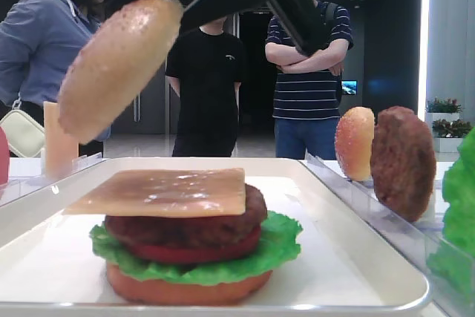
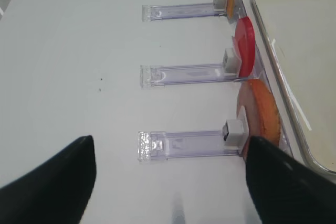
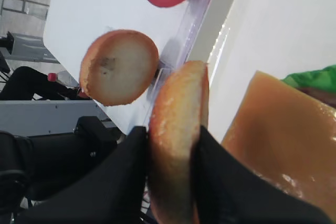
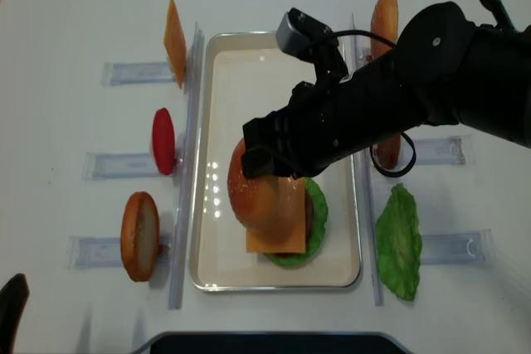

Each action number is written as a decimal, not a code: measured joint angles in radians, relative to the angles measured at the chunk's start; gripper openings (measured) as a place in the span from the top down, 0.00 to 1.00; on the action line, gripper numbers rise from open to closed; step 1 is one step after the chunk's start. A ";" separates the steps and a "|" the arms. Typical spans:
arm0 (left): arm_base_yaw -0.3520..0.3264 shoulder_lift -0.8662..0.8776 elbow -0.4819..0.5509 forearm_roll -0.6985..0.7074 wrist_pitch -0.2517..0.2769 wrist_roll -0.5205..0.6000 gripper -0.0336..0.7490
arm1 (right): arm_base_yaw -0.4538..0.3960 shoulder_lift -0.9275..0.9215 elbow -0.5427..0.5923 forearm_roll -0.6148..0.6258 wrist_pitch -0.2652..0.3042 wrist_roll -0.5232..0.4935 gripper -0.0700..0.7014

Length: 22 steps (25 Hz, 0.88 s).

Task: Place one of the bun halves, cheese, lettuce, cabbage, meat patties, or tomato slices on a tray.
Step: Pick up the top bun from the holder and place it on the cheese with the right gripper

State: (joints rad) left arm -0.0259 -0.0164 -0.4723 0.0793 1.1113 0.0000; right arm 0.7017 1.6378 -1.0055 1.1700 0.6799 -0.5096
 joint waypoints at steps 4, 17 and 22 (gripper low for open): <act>0.000 0.000 0.000 0.000 0.000 0.000 0.07 | 0.000 0.034 0.000 0.000 0.019 -0.017 0.63; 0.000 0.000 0.000 0.000 0.000 0.000 0.07 | -0.047 0.038 0.000 -0.004 0.042 -0.048 0.63; 0.000 0.000 0.000 0.000 0.000 0.000 0.07 | -0.047 0.038 0.000 -0.019 0.047 -0.052 0.63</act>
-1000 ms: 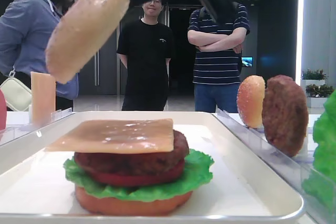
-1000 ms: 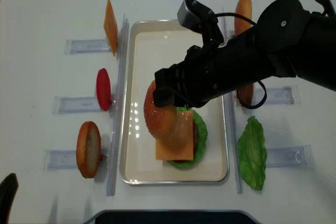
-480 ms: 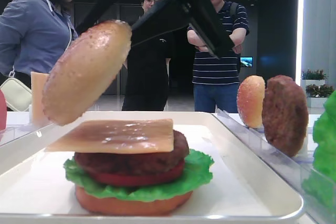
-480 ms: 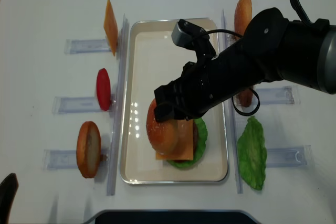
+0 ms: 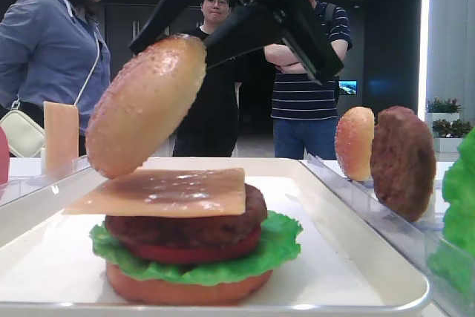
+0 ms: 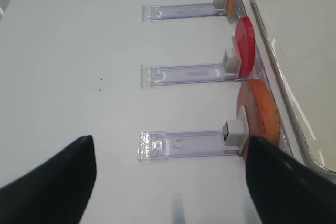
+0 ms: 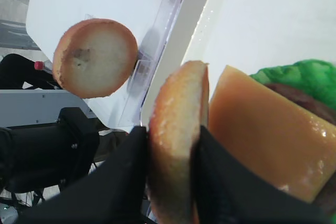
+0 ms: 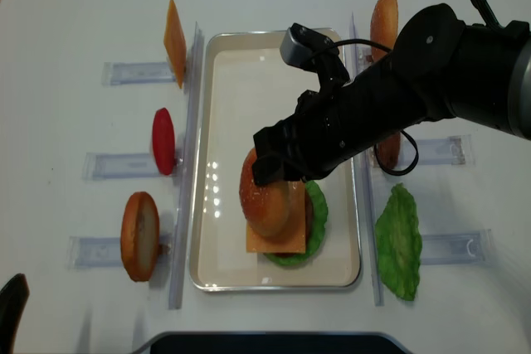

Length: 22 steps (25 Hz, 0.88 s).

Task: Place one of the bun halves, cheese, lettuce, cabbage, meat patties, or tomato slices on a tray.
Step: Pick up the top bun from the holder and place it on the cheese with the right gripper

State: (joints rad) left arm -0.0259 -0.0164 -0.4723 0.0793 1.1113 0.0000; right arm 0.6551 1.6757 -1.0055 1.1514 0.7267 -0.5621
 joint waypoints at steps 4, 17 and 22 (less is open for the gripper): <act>0.000 0.000 0.000 0.000 0.000 0.000 0.07 | -0.003 0.000 0.000 -0.007 0.000 -0.005 0.63; 0.000 0.000 0.000 0.000 0.000 0.000 0.07 | -0.039 0.000 0.018 -0.009 0.023 -0.011 0.63; 0.000 0.000 0.000 0.000 0.000 0.000 0.07 | -0.039 0.000 0.018 -0.005 0.030 -0.007 0.63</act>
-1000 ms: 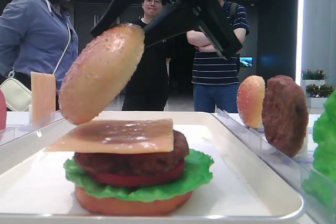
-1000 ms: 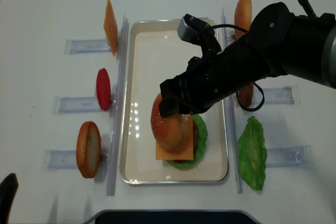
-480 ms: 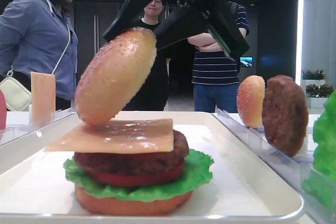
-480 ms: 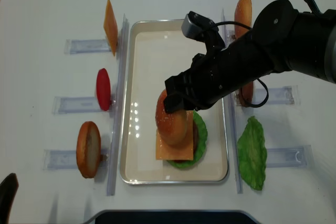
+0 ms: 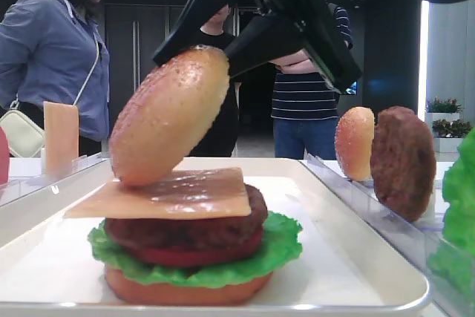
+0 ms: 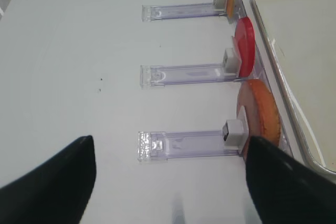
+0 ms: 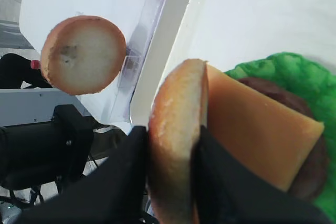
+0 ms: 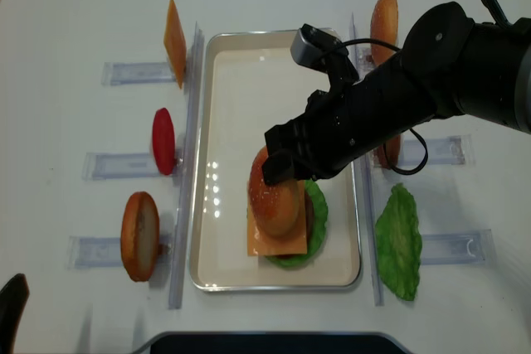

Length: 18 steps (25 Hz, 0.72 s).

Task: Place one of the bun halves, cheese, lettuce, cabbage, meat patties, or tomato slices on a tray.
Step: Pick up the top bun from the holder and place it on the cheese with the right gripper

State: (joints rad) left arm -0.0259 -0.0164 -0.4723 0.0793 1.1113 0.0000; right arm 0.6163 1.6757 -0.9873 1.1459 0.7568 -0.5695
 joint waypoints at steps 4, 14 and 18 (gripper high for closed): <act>0.000 0.000 0.000 0.000 0.000 0.000 0.07 | 0.000 0.000 0.000 0.024 0.020 0.001 0.63; 0.000 0.000 0.000 0.000 0.000 0.000 0.07 | 0.000 0.000 0.001 0.057 0.026 -0.004 0.63; 0.000 0.000 0.000 0.000 0.000 0.000 0.07 | 0.000 0.017 0.001 0.059 0.030 -0.004 0.63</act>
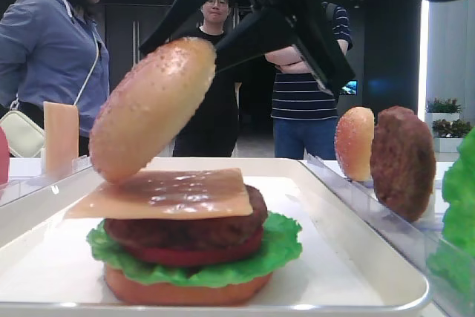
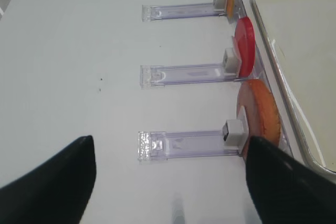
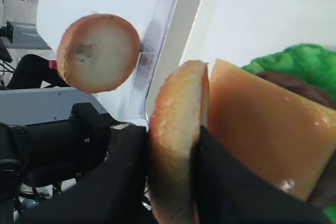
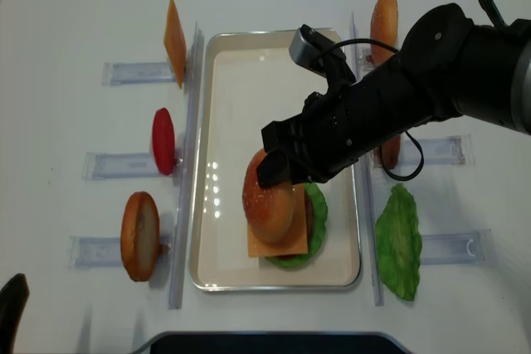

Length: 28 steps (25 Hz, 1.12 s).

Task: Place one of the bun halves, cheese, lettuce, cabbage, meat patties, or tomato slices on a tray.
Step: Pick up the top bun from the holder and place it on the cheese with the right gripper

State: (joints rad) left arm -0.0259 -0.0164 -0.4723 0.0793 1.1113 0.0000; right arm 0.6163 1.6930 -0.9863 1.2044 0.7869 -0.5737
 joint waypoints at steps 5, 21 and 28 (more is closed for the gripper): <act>0.000 0.000 0.000 0.000 0.000 0.000 0.07 | -0.002 0.024 0.000 0.014 0.007 -0.009 0.63; 0.000 0.000 0.000 0.000 0.000 0.000 0.07 | -0.008 0.024 0.000 0.014 0.006 -0.009 0.60; 0.000 0.000 0.000 0.000 0.000 0.000 0.07 | -0.009 0.024 0.000 0.002 -0.001 -0.009 0.47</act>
State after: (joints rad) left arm -0.0259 -0.0164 -0.4723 0.0793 1.1113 0.0000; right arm 0.6072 1.7173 -0.9863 1.2067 0.7855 -0.5831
